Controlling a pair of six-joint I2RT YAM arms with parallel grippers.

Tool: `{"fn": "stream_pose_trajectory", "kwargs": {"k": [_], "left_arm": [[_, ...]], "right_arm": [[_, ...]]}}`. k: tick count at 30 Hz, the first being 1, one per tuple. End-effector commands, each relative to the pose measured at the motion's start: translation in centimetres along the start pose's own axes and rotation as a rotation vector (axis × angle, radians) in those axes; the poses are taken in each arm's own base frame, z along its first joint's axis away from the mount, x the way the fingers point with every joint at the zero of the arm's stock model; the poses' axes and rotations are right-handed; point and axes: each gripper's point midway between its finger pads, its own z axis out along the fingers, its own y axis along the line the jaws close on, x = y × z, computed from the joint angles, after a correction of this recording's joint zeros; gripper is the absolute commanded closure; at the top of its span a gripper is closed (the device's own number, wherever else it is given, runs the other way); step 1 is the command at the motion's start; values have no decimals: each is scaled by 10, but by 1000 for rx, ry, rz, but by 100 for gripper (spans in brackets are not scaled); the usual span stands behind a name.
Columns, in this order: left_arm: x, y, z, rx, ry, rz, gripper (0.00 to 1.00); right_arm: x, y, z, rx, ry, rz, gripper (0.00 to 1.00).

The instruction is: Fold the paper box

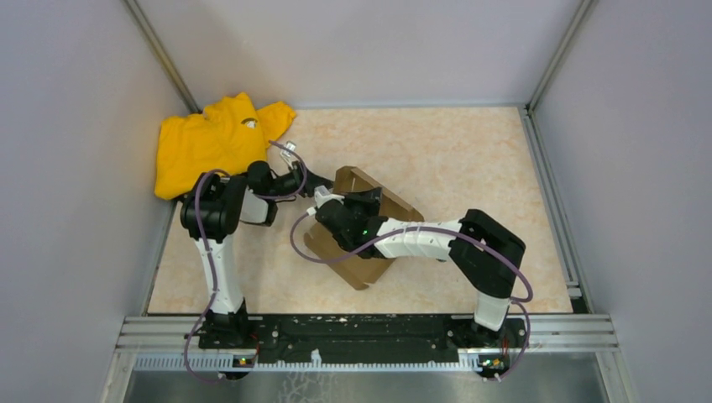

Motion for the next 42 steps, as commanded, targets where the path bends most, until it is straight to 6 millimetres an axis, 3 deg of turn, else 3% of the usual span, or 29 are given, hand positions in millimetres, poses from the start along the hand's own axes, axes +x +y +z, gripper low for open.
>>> {"fn": "stream_pose_trajectory", "kwargs": {"k": [1, 11, 26, 42], "left_arm": [[0, -12, -4, 71, -22, 47, 39], [11, -27, -13, 121, -40, 34, 39], [32, -40, -3, 132, 11, 78, 39], [49, -31, 10, 66, 56, 136, 39]], "right_arm": [[-1, -5, -10, 77, 10, -35, 100], [8, 18, -16, 65, -1, -70, 100], [9, 24, -17, 58, -28, -45, 100], [6, 27, -16, 49, -34, -46, 100]]}}
